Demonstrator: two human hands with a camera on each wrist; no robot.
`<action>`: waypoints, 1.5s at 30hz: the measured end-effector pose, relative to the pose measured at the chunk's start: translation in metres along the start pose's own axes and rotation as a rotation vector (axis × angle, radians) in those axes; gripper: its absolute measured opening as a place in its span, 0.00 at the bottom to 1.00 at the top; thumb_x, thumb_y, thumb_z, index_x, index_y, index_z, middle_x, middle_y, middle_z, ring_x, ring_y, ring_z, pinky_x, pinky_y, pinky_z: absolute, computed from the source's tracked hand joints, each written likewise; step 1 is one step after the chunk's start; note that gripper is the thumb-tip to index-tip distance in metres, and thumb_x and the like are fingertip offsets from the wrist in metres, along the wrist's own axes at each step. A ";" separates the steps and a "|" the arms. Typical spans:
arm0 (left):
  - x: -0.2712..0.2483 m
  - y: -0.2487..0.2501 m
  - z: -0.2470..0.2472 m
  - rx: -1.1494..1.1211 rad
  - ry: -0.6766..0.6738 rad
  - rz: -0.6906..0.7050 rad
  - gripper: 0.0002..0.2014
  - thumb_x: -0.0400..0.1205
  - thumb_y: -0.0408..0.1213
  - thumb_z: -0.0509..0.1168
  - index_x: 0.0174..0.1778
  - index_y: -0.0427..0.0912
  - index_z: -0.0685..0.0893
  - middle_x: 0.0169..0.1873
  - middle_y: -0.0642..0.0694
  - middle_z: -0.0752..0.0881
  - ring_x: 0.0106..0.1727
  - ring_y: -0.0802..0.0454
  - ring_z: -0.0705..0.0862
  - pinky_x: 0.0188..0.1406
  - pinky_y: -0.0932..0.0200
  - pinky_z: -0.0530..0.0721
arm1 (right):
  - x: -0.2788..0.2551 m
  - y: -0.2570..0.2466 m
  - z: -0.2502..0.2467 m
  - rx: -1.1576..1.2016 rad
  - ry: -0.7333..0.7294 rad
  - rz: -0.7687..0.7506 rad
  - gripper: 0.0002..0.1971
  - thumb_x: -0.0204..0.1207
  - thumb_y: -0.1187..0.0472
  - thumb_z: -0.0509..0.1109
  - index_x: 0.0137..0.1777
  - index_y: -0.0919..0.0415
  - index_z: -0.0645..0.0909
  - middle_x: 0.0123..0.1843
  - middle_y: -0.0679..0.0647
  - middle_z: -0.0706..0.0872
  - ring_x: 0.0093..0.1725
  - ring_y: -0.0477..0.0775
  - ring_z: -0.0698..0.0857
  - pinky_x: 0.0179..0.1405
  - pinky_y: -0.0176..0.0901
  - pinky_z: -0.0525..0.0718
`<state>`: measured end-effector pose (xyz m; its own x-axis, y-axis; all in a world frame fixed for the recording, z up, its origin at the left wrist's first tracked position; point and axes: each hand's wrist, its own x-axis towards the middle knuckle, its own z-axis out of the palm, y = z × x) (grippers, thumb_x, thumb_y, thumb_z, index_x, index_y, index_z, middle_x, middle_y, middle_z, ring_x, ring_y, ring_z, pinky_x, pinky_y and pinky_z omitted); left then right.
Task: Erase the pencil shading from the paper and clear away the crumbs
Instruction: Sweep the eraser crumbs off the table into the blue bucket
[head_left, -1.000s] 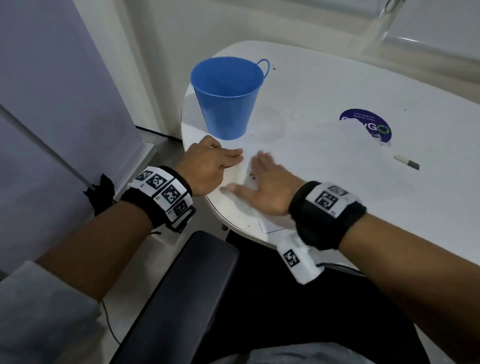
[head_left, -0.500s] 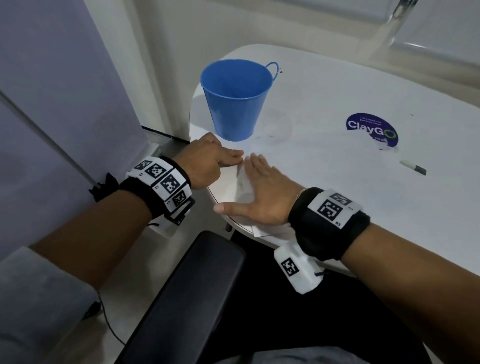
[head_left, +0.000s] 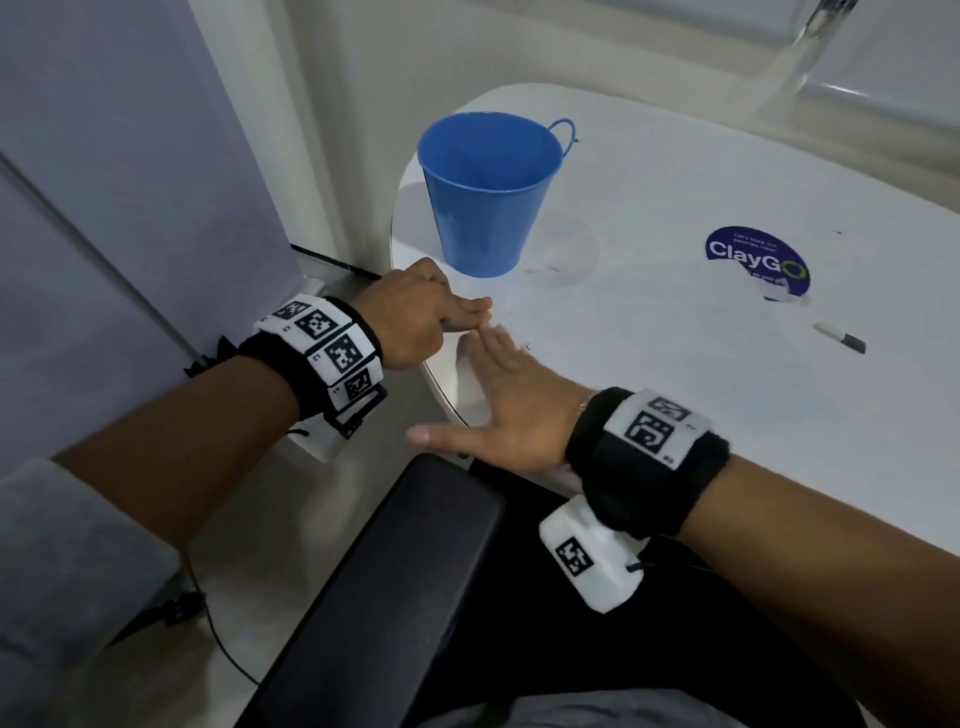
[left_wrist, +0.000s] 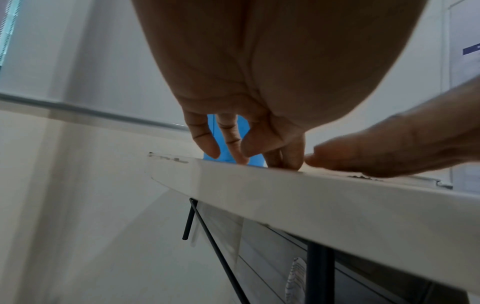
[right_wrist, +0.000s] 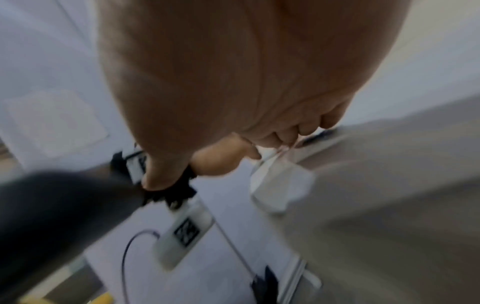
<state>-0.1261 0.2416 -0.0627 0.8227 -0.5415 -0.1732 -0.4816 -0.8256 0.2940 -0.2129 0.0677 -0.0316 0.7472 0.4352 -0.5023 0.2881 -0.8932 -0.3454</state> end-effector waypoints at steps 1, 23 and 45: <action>0.000 -0.001 0.000 -0.008 -0.008 -0.010 0.36 0.81 0.19 0.53 0.81 0.58 0.75 0.77 0.67 0.75 0.70 0.47 0.69 0.74 0.52 0.71 | -0.004 0.006 -0.005 0.015 0.015 0.028 0.65 0.63 0.15 0.52 0.86 0.60 0.30 0.87 0.54 0.30 0.86 0.51 0.31 0.86 0.49 0.39; 0.000 -0.008 0.006 -0.177 0.049 -0.059 0.30 0.87 0.24 0.55 0.80 0.61 0.74 0.69 0.51 0.83 0.73 0.50 0.67 0.78 0.54 0.67 | 0.002 0.004 0.007 0.093 0.096 -0.107 0.50 0.76 0.26 0.55 0.87 0.59 0.45 0.89 0.56 0.49 0.88 0.56 0.47 0.85 0.50 0.51; 0.000 -0.007 0.007 -0.188 0.087 -0.023 0.29 0.82 0.18 0.55 0.69 0.49 0.88 0.59 0.42 0.86 0.69 0.41 0.73 0.69 0.55 0.74 | 0.012 0.023 -0.011 0.266 0.074 -0.059 0.57 0.70 0.20 0.53 0.84 0.49 0.25 0.89 0.48 0.46 0.88 0.49 0.49 0.86 0.51 0.54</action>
<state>-0.1252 0.2463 -0.0712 0.8597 -0.5004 -0.1029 -0.4039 -0.7891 0.4628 -0.1911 0.0512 -0.0372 0.7784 0.4675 -0.4191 0.1723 -0.8009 -0.5735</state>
